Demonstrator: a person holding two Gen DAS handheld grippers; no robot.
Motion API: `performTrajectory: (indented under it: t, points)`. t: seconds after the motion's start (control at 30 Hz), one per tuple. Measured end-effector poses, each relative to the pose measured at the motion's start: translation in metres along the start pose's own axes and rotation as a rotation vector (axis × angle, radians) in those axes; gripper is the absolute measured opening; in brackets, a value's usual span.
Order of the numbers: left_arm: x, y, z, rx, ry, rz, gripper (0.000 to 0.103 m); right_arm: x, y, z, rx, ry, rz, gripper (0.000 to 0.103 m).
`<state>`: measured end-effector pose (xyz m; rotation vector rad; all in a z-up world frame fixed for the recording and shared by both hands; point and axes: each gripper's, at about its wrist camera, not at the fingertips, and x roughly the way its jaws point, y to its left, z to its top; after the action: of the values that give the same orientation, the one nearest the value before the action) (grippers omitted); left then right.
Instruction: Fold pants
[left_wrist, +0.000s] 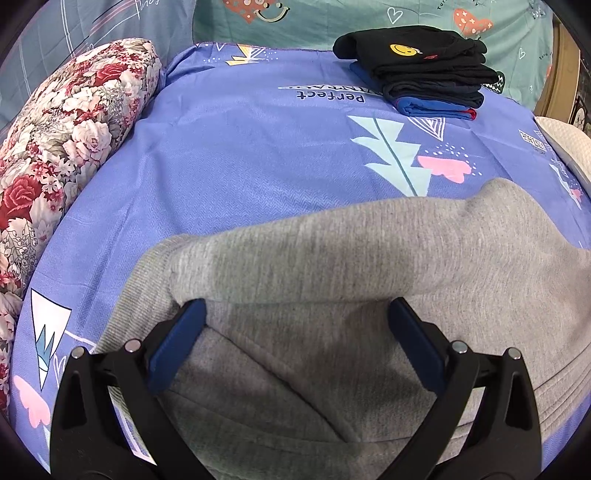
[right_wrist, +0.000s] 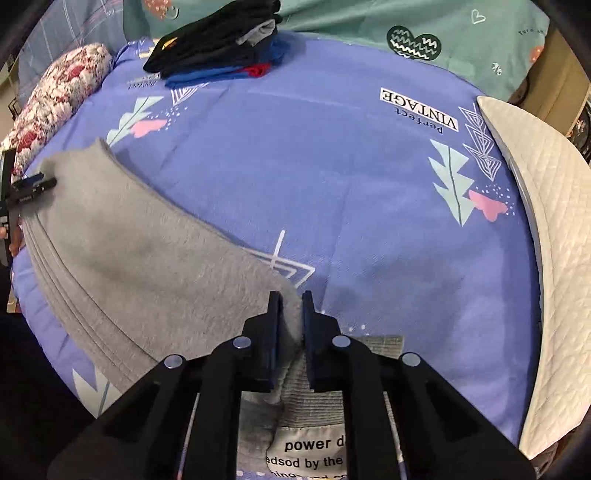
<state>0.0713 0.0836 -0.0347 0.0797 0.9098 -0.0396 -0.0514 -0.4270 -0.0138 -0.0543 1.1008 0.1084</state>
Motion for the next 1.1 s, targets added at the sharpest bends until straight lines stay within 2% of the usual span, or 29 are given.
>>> performTrajectory:
  t: [0.1,0.17,0.23,0.27,0.3,0.37,0.43,0.47,0.5,0.6,0.7,0.8,0.87,0.93,1.0,1.1]
  points:
    - [0.0,0.0,0.0,0.001,-0.001,0.003,0.101,0.037,-0.002,-0.014,0.028,0.034,0.003,0.012]
    - [0.0,-0.001,0.0,0.004,0.0,0.009,0.101,0.035,-0.001,-0.017,0.062,-0.005,0.025,0.014]
    - [-0.001,-0.001,0.0,0.006,-0.002,0.009,0.101,0.024,-0.014,-0.022,0.143,-0.048,0.056,0.023]
    - [-0.001,-0.001,0.0,0.005,-0.002,0.008,0.101,0.015,-0.021,-0.024,0.187,-0.079,0.058,0.036]
    - [-0.001,-0.001,0.0,0.005,-0.002,0.008,0.101,-0.001,-0.029,-0.03,0.251,-0.136,0.062,0.043]
    - [-0.001,-0.001,0.0,0.005,-0.003,0.008,0.101,-0.032,-0.047,-0.05,0.422,-0.211,0.129,0.049]
    - [-0.001,-0.001,0.0,0.005,-0.003,0.007,0.101,-0.051,-0.057,-0.074,0.572,-0.244,0.209,0.066]
    - [-0.001,-0.001,0.0,0.004,-0.003,0.007,0.101,-0.059,-0.057,-0.089,0.626,-0.252,0.233,0.081]
    - [-0.001,-0.001,0.0,0.003,-0.004,0.006,0.101,-0.063,-0.052,-0.101,0.652,-0.241,0.22,0.086]
    - [-0.001,-0.001,0.0,0.001,-0.005,0.002,0.101,-0.057,-0.041,-0.128,0.71,-0.194,0.227,0.086]
    - [-0.001,-0.001,0.0,0.002,-0.005,0.0,0.101,-0.039,-0.041,-0.139,0.783,-0.166,0.214,0.086]
    - [-0.002,0.0,0.0,-0.001,-0.011,-0.008,0.101,-0.027,-0.041,-0.139,0.803,-0.19,0.199,0.086]
    - [-0.003,0.0,-0.001,-0.004,-0.015,-0.013,0.101,-0.022,-0.039,-0.133,0.801,-0.209,0.14,0.086]
    - [-0.004,0.001,-0.001,-0.006,-0.019,-0.016,0.101,-0.02,-0.031,-0.121,0.742,-0.213,0.094,0.086]
    - [-0.005,0.001,-0.001,-0.007,-0.023,-0.02,0.101,-0.01,-0.029,-0.118,0.735,-0.186,0.133,0.074]
    - [-0.006,0.002,-0.002,-0.014,-0.028,-0.03,0.101,-0.007,-0.028,-0.121,0.749,-0.184,0.127,0.07]
